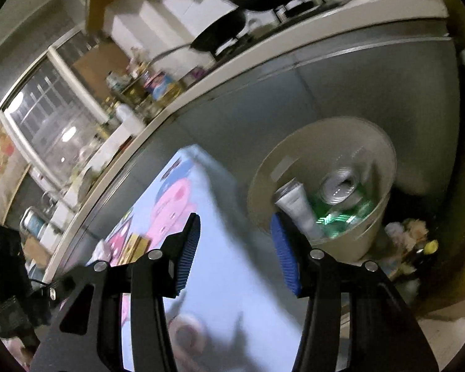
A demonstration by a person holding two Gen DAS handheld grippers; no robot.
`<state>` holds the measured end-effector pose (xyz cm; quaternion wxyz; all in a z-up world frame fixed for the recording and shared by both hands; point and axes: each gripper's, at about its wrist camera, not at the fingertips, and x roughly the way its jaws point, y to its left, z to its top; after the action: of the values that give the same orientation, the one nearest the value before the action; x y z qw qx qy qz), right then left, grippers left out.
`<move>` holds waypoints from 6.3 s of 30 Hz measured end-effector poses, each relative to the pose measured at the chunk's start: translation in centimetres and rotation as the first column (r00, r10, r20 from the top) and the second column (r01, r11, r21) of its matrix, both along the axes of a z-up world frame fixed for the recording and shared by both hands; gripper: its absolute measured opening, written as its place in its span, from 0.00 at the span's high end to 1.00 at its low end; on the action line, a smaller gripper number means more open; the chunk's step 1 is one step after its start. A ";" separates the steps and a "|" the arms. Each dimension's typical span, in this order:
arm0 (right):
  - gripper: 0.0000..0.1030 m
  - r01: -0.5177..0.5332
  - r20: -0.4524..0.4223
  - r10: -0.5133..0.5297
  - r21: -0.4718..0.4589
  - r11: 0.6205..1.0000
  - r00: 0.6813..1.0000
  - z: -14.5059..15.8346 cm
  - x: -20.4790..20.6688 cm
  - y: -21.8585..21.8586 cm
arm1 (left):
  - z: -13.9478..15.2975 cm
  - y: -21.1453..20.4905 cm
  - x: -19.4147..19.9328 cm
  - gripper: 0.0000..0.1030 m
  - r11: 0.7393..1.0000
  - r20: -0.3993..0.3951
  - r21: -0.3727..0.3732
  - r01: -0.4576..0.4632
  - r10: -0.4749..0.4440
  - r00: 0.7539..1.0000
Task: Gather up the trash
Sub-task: 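Open both tools over the bin to drop the can and carton, then move both open tools back over the table toward the yellow packets, then grasp the yellow snack packet with right tool while left tool grasps pink paper cup, then carry the packet and paper cup over the beige bin, then open both tools over the bin to drop the packet and cup, then move both open tools back toward the tissue pack and spice box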
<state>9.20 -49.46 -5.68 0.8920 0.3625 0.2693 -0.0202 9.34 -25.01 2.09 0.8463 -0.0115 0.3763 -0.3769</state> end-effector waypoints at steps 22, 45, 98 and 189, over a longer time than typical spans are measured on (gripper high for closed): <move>0.64 -0.533 -0.122 0.536 0.055 0.844 0.835 -2.1 6.2 24.9 | -6.0 29.2 -2.8 0.40 0.898 -0.194 -0.004 -0.441 0.432 0.881; 0.72 -0.635 -0.141 0.627 -0.006 0.773 0.766 -2.2 10.2 31.5 | -7.8 36.0 9.0 0.43 0.769 -0.395 -0.182 -0.613 0.514 0.761; 0.84 -0.095 -0.081 0.134 0.368 0.925 0.988 -8.6 -10.1 4.0 | -10.1 2.5 -4.5 0.97 0.962 -0.369 0.115 0.247 -0.190 0.910; 0.47 -0.068 0.053 0.066 0.047 0.997 0.996 4.4 -6.7 13.2 | -0.5 8.5 -2.9 0.28 0.957 0.134 0.213 -0.196 0.170 0.976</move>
<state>2.55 -36.27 -1.32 0.8898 0.3752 0.2586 0.0256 6.48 -16.46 1.56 0.8935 0.0712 0.3650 -0.2520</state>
